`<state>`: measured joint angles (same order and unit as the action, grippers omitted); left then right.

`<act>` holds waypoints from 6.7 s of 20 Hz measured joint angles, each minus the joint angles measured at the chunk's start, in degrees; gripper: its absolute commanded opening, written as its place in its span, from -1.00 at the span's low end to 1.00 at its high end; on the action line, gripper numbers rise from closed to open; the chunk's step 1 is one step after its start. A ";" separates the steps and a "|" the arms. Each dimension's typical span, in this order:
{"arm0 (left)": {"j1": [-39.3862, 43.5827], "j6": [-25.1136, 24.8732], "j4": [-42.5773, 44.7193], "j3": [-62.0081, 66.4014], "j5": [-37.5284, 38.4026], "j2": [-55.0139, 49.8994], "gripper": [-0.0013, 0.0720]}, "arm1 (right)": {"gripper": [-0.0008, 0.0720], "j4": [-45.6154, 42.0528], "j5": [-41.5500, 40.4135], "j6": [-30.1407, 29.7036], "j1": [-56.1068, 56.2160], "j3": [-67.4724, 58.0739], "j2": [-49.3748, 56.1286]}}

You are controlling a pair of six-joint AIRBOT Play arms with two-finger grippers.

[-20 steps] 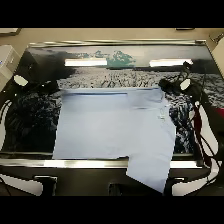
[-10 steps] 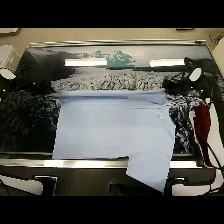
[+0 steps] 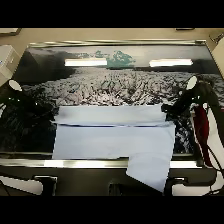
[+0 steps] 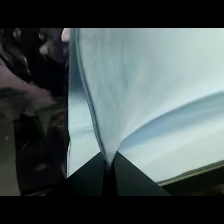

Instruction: Fold the clothes and pants, and hang the long-sleeved shirts on hangers.

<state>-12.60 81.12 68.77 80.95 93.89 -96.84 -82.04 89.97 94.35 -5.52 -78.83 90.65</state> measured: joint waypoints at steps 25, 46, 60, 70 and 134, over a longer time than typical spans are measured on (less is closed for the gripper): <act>-14.80 -7.08 3.06 -35.91 -5.62 19.76 0.39 | 0.56 0.42 4.22 -4.83 -23.28 14.16 -13.88; -16.20 -13.57 -3.54 -50.45 -14.47 22.21 -0.91 | 0.54 3.41 3.02 -6.29 -24.90 18.16 -15.67; -16.20 -14.29 -3.80 -50.29 -11.98 23.58 -0.91 | 0.51 10.45 -6.75 -14.86 -24.90 48.22 -22.49; -16.20 -14.27 -3.89 -50.29 -10.86 24.41 -0.91 | -0.88 12.52 -2.89 -15.52 -24.90 50.45 -22.64; 28.65 5.25 -7.28 11.87 -23.17 2.25 -0.91 | -0.88 42.01 -6.10 -15.56 -13.94 -0.28 -0.42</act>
<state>16.05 86.37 61.49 92.82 70.72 -94.59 -40.03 83.88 78.78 -19.46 -79.11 90.24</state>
